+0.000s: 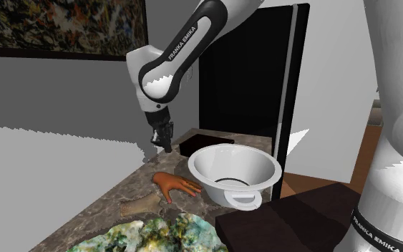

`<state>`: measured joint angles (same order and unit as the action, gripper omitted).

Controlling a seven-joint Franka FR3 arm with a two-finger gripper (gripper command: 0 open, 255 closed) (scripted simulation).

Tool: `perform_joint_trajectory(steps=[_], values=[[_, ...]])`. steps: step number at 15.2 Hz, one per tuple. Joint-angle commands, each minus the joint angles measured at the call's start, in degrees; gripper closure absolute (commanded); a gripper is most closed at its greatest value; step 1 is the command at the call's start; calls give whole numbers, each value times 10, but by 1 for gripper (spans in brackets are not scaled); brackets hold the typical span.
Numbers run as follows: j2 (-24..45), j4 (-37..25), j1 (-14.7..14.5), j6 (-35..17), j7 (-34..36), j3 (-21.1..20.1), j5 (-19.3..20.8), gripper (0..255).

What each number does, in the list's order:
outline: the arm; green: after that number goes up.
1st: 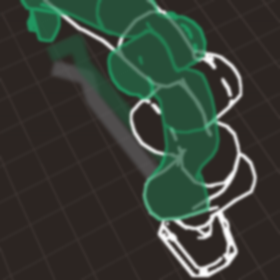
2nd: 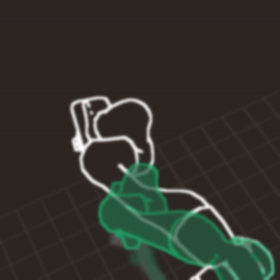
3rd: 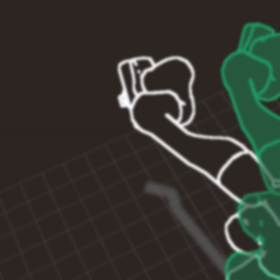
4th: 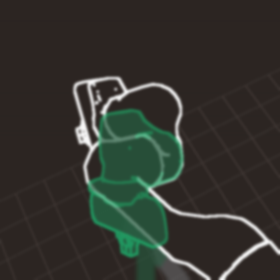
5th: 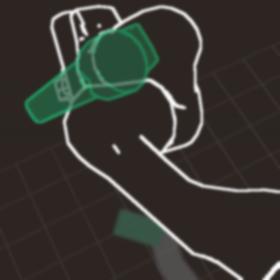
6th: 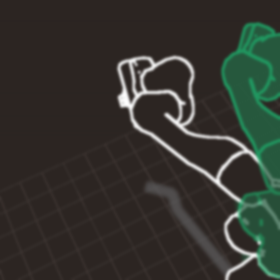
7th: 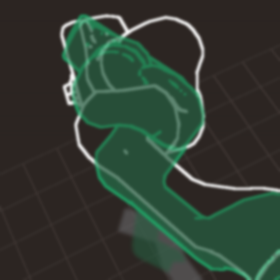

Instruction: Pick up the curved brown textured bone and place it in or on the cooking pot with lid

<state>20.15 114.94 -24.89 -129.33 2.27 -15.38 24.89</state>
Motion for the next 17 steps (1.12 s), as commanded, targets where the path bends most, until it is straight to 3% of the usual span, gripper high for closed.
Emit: perform_joint_trajectory(steps=[1,3,4,10,17], values=[[0,0,0,0,0,0,0,255],[0,0,0,0,0,0,0,255],[0,0,0,0,0,0,0,0],[52,36,-29,-129,0,-3,78,0],[128,47,-90,-269,37,30,211,0]])
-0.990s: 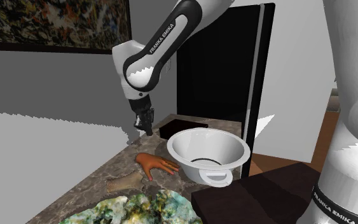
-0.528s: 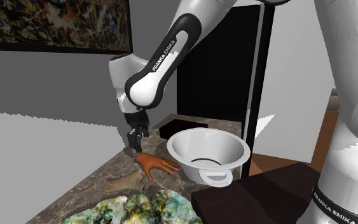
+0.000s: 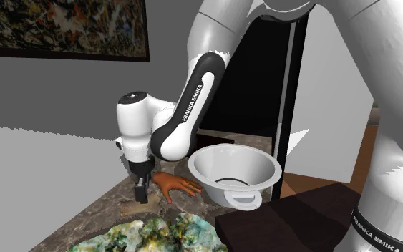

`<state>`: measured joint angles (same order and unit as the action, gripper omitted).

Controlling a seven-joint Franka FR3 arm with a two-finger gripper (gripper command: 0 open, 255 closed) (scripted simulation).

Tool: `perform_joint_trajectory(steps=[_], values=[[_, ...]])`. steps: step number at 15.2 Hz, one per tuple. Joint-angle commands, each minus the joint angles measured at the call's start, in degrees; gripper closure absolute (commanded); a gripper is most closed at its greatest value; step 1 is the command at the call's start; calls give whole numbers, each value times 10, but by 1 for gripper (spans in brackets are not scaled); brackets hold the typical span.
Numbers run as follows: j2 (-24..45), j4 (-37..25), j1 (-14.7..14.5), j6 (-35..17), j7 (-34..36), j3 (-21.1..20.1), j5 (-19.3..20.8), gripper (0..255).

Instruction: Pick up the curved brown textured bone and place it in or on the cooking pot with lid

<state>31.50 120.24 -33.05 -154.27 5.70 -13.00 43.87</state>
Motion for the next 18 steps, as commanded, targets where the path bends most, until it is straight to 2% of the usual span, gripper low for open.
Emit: perform_joint_trajectory(steps=[1,9,16,17,18], values=[[23,-6,-17,-33,9,13,37,0],[84,-46,-33,-58,30,42,65,0],[84,-46,-33,-58,30,42,65,0],[84,-46,-33,-58,30,42,65,255],[84,-46,-33,-58,30,42,65,255]])
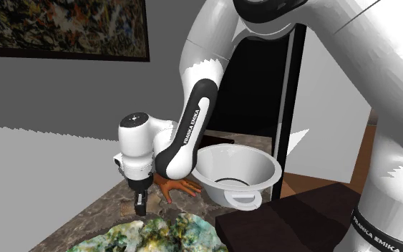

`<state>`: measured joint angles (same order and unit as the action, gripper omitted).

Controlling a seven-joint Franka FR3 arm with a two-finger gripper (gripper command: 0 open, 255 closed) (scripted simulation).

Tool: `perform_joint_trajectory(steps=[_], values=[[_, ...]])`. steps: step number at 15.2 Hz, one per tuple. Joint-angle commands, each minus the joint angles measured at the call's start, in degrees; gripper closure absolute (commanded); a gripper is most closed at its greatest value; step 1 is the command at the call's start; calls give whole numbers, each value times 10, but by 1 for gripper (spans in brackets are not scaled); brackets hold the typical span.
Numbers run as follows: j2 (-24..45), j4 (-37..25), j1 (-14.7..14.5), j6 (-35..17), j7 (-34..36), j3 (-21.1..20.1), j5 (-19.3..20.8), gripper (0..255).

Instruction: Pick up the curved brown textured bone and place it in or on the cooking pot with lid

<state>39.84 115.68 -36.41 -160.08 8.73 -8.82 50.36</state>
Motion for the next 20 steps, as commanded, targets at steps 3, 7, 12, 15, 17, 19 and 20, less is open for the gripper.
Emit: perform_joint_trajectory(steps=[3,7,12,15,17,19,20], values=[[0,0,0,0,0,0,0,255],[0,0,0,0,0,0,0,255],[-29,15,14,16,-19,-17,-18,255],[-50,24,24,28,-34,-30,-32,255],[-64,30,31,36,-44,-39,-43,255],[-78,36,37,45,-55,-48,-54,255],[-85,38,41,49,-60,-53,-59,255]])
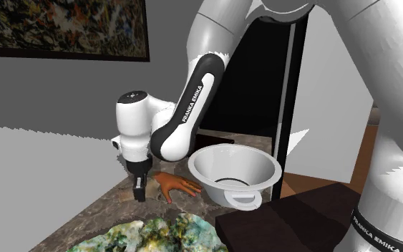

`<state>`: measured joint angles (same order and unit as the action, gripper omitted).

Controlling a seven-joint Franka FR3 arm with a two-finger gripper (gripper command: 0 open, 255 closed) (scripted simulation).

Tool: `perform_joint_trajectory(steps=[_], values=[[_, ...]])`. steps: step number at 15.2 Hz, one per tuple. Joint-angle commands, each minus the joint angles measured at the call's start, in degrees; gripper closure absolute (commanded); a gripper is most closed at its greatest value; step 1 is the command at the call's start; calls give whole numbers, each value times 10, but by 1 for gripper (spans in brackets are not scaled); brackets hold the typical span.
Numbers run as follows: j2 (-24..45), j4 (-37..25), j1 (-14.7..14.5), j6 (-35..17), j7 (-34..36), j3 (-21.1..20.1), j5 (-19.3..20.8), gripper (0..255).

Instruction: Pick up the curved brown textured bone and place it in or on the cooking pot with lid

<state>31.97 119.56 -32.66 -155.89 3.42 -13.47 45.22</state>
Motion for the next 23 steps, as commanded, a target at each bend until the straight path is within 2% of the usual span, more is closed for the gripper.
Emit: perform_joint_trajectory(steps=[1,23], values=[[-13,2,7,11,-12,-10,-13,255],[-151,22,67,114,-133,-94,-150,255]])
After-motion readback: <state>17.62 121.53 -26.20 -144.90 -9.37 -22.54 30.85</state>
